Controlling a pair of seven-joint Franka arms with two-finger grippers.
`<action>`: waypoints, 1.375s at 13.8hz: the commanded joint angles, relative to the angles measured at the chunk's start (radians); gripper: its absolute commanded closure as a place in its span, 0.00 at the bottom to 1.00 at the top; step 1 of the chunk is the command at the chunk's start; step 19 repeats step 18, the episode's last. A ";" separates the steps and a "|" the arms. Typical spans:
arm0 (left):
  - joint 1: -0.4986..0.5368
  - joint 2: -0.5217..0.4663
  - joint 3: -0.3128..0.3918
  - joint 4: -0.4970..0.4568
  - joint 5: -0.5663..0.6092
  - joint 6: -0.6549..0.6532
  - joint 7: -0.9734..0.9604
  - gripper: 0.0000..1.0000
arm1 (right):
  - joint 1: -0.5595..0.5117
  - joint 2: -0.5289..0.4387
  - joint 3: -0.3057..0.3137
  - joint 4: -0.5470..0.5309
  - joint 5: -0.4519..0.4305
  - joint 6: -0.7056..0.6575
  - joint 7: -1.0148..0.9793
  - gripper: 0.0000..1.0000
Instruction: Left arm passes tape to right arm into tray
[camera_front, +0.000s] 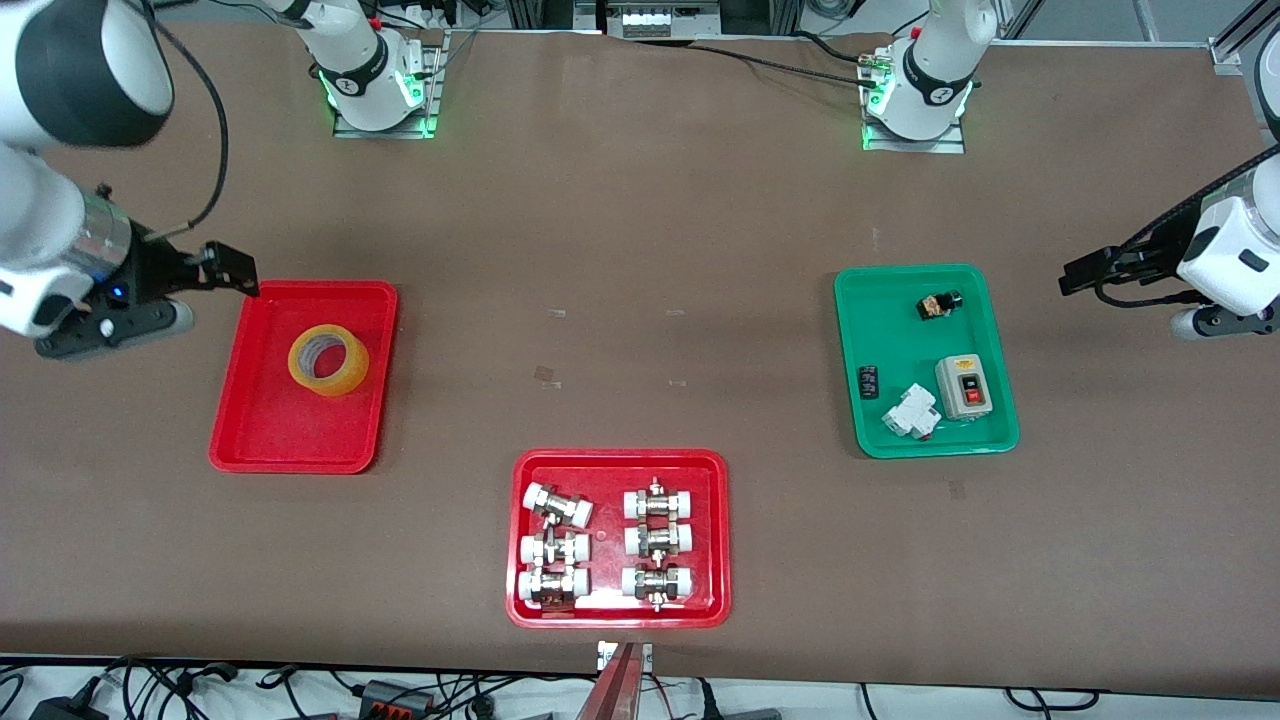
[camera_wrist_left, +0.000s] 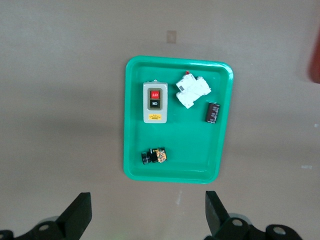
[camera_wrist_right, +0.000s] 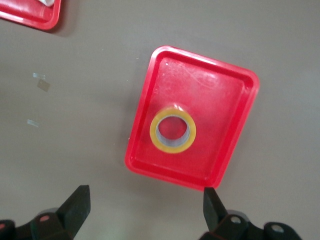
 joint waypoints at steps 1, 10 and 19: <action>0.005 -0.011 -0.007 0.012 -0.014 -0.019 0.023 0.00 | 0.005 -0.095 -0.003 -0.042 -0.017 -0.036 0.090 0.00; 0.008 -0.012 -0.008 0.010 -0.014 -0.016 0.037 0.00 | -0.010 -0.093 -0.010 0.034 -0.006 -0.082 0.141 0.00; 0.008 -0.012 -0.008 0.010 -0.016 -0.015 0.038 0.00 | -0.013 -0.100 -0.012 0.036 0.014 -0.079 0.253 0.00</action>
